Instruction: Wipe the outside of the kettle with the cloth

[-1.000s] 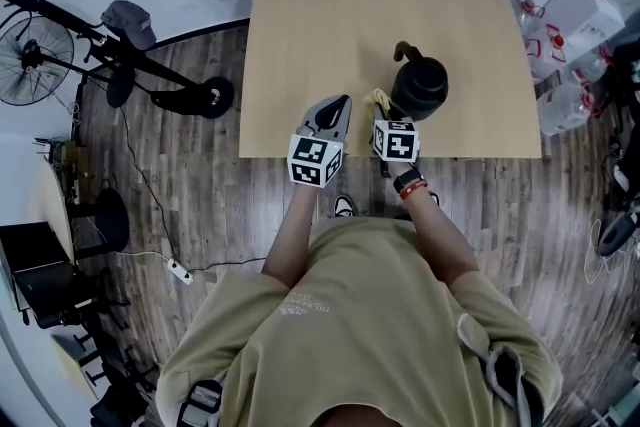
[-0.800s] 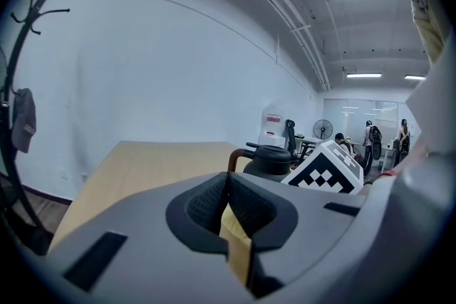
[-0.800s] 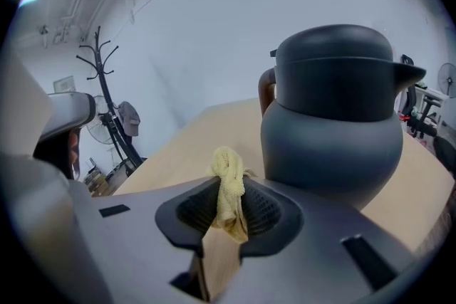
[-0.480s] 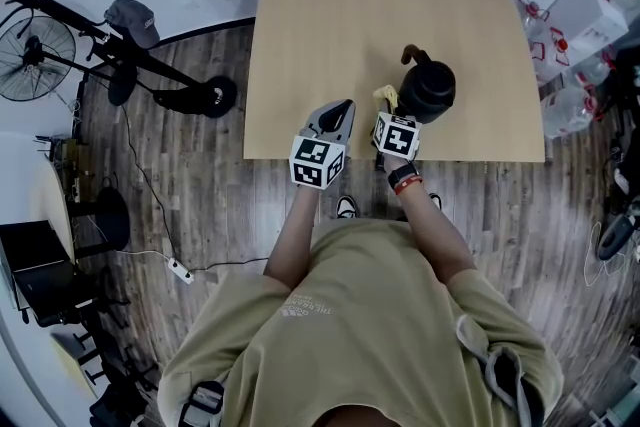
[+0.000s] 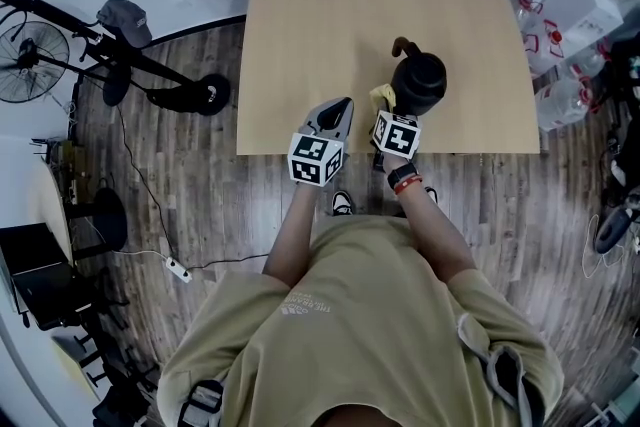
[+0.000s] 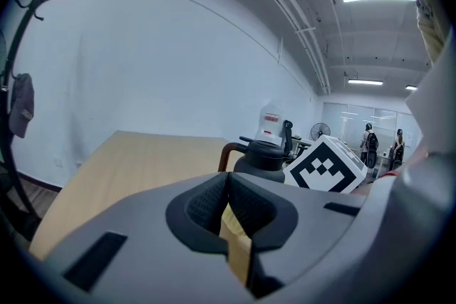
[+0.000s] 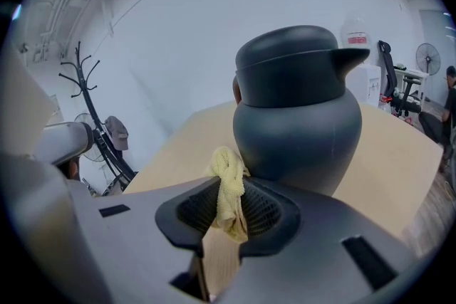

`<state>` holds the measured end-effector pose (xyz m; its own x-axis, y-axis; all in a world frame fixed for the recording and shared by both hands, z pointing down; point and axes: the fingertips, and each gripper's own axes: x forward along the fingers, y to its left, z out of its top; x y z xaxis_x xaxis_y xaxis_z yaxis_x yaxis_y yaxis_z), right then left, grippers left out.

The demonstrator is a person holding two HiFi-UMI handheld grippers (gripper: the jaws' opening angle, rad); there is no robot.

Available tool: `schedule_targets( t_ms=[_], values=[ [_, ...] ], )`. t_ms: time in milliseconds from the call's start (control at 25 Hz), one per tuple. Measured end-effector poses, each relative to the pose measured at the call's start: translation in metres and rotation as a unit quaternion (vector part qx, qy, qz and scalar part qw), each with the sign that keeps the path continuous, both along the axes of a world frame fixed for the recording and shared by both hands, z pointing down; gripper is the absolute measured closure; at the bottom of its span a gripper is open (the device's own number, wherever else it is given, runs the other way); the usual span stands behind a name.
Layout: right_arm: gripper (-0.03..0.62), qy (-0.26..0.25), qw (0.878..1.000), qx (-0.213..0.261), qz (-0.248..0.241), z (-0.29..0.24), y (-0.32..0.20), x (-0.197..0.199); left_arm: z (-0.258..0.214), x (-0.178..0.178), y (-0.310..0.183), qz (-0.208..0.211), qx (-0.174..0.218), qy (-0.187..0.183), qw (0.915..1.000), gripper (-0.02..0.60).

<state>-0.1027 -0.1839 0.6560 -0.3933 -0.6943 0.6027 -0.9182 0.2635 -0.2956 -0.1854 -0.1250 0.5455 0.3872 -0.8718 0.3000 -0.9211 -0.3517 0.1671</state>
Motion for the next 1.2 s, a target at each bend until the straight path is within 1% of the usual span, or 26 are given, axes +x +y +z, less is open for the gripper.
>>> schedule_targets(
  t_ms=[600,1000,1200],
  values=[
    [0.500,-0.006,0.999,0.003,-0.045,-0.006,0.017,0.037,0.007,0.044,-0.001,-0.005,-0.012,0.014,0.9998,0.557],
    [0.502,-0.014,0.997,0.001,-0.079,-0.012,0.025,0.062,0.005,0.076,-0.004,-0.011,-0.016,0.016,0.9997,0.557],
    [0.502,-0.014,0.996,0.001,-0.087,-0.012,0.027,0.076,0.006,0.093,-0.004,-0.011,-0.018,0.017,0.9996,0.557]
  ],
)
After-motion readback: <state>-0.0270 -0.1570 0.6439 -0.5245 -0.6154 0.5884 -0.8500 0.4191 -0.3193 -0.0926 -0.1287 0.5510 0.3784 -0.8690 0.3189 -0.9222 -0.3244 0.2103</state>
